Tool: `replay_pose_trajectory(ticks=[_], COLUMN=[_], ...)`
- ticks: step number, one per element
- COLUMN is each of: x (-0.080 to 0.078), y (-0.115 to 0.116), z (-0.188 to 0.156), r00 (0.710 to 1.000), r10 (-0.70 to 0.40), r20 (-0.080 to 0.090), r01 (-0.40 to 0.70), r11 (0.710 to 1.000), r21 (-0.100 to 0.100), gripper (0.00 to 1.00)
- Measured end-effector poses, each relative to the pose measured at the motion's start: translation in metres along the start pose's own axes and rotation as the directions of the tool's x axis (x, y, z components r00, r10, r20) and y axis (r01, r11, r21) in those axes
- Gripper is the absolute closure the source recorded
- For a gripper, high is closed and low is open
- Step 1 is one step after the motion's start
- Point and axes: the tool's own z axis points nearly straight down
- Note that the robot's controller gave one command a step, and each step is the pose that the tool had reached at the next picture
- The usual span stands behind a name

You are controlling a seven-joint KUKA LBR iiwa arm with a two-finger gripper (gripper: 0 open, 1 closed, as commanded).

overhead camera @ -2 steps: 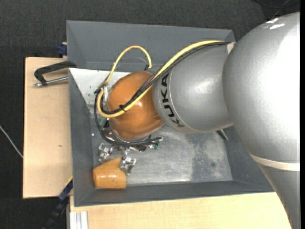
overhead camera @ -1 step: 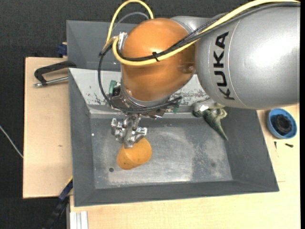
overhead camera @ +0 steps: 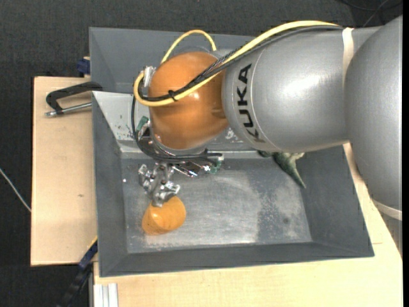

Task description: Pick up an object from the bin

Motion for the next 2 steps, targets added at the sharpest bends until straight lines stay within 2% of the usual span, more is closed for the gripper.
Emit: replay_pose_trajectory(ticks=[1, 2], x=[-0.001, 0.01], y=[-0.001, 0.004], z=[-0.002, 0.07], r00=[1.0, 0.943], r10=[0.001, -0.333], r20=[0.003, 0.006], r01=[-0.001, 0.333], r11=[1.0, 0.943], r21=[0.002, 0.007], gripper=[0.0, 0.0])
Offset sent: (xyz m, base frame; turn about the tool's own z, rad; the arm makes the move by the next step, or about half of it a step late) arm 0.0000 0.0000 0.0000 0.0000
